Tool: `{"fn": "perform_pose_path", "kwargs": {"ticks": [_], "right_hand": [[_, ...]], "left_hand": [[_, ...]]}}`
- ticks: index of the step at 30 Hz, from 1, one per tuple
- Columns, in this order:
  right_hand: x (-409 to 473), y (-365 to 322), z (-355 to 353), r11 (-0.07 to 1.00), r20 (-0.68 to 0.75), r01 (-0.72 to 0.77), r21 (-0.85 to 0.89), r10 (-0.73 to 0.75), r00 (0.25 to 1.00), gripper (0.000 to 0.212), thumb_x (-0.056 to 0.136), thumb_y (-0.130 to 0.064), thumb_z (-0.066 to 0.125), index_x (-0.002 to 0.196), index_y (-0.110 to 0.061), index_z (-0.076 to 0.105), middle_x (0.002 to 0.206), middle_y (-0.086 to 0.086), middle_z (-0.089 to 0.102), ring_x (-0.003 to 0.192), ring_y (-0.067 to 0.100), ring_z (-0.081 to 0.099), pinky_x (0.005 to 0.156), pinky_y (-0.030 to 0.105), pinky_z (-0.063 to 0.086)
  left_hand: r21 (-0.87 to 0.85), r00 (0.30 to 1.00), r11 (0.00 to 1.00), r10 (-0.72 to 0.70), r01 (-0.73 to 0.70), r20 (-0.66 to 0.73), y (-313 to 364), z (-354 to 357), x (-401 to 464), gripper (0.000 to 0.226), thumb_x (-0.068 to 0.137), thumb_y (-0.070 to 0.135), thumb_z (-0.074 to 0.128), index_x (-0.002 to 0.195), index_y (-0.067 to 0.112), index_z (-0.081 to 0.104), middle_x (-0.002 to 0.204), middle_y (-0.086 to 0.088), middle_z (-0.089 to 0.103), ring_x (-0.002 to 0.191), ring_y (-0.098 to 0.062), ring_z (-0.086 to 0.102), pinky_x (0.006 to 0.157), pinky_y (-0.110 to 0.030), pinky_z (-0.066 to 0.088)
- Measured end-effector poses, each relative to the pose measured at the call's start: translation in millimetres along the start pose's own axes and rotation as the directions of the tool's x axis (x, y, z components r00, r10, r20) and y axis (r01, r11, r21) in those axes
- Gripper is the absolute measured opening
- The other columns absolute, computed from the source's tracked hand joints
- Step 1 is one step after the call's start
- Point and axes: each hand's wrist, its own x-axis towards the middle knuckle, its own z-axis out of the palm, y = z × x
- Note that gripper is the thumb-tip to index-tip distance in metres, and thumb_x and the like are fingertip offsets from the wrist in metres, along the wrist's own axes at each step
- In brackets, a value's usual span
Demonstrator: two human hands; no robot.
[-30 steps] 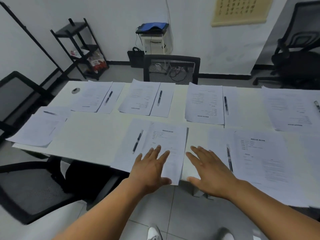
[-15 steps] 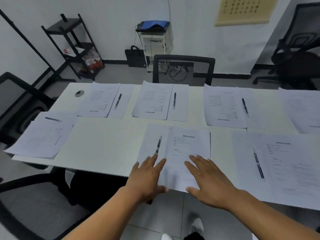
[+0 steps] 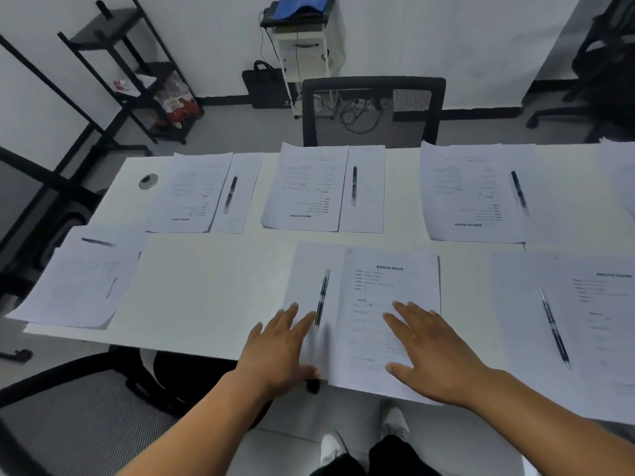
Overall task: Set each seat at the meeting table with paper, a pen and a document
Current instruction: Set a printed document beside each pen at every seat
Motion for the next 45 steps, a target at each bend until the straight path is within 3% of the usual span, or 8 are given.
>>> {"fn": "perform_pose_path", "kwargs": {"ticks": [7,10,14,17,25,33,38,45], "right_hand": [[8.8,-2.6,18.7,0.995,0.044,-0.1,0.001,0.1,0.994,0.09,0.104,-0.067,0.04,0.172,-0.026,-0.004,0.18,0.001,-0.013,0.166,0.023,-0.01,0.134,0.042,-0.005],[9.7,-5.4,31.0,0.987,0.04,-0.163,0.014,0.162,0.986,0.097,0.094,-0.077,0.026,0.172,-0.026,-0.003,0.18,0.002,-0.012,0.166,0.024,-0.009,0.133,0.042,-0.004],[8.6,-10.1,45.7,0.969,0.035,-0.245,0.027,0.244,0.969,0.1,0.09,-0.077,0.023,0.171,-0.026,-0.005,0.179,0.004,-0.015,0.166,0.026,-0.011,0.135,0.045,-0.002],[13.1,-14.4,51.0,0.957,0.002,-0.285,0.061,0.285,0.959,0.112,0.076,-0.082,0.009,0.172,-0.025,-0.001,0.179,0.004,-0.015,0.166,0.028,-0.011,0.135,0.047,0.001],[22.4,-13.9,54.3,0.95,-0.034,-0.31,0.04,0.311,0.95,0.1,0.088,-0.075,0.027,0.172,-0.03,-0.002,0.179,0.005,-0.017,0.165,0.029,-0.015,0.135,0.046,0.001],[20.3,-12.1,73.3,0.955,-0.053,-0.29,0.054,0.293,0.955,0.095,0.096,-0.071,0.04,0.172,-0.03,0.002,0.179,0.005,-0.017,0.165,0.028,-0.015,0.135,0.046,0.003],[19.2,-8.0,74.6,0.957,-0.067,-0.288,0.038,0.29,0.955,0.092,0.098,-0.073,0.037,0.172,-0.03,0.002,0.179,0.003,-0.017,0.165,0.027,-0.015,0.135,0.046,0.003],[28.8,-1.0,67.2,0.961,-0.078,-0.275,0.028,0.276,0.958,0.091,0.103,-0.066,0.048,0.172,-0.029,0.002,0.179,0.004,-0.016,0.166,0.028,-0.014,0.135,0.047,0.006]], "left_hand": [[0.074,0.997,0.995,0.065,-0.068,0.039,-22.8,3.4,25.2,0.109,0.095,0.061,0.073,0.172,0.042,-0.001,0.183,0.002,-0.008,0.17,-0.022,-0.003,0.137,-0.053,0.009],[0.114,0.991,0.985,0.126,-0.129,0.039,-32.7,7.5,36.5,0.111,0.095,0.061,0.074,0.172,0.042,-0.003,0.183,0.001,-0.012,0.17,-0.024,-0.005,0.136,-0.054,0.008],[0.159,0.976,0.963,0.213,-0.217,0.043,-42.6,9.4,49.2,0.115,0.094,0.059,0.076,0.171,0.044,-0.009,0.182,-0.001,-0.02,0.169,-0.027,-0.01,0.136,-0.056,0.008],[0.192,0.963,0.944,0.269,-0.269,0.028,-49.0,7.1,60.0,0.117,0.094,0.06,0.075,0.17,0.045,-0.013,0.18,-0.002,-0.025,0.169,-0.028,-0.013,0.136,-0.057,0.007],[0.209,0.946,0.926,0.324,-0.313,-0.019,-57.0,6.8,76.9,0.117,0.095,0.06,0.075,0.17,0.044,-0.013,0.181,-0.002,-0.02,0.169,-0.026,-0.011,0.136,-0.058,0.008],[0.221,0.93,0.916,0.359,-0.334,-0.081,-60.9,30.5,80.2,0.117,0.091,0.059,0.078,0.172,0.038,-0.004,0.177,-0.003,0.006,0.167,-0.026,0.012,0.126,-0.051,0.034],[0.22,0.924,0.92,0.359,-0.325,-0.134,-62.7,34.7,75.7,0.112,0.094,0.056,0.077,0.172,0.036,-0.001,0.174,0.0,0.014,0.163,-0.023,0.021,0.121,-0.047,0.04],[0.247,0.922,0.918,0.354,-0.31,-0.159,-61.7,37.1,78.7,0.11,0.093,0.054,0.078,0.17,0.04,0.001,0.171,-0.003,0.021,0.16,-0.026,0.029,0.115,-0.048,0.044]]}}
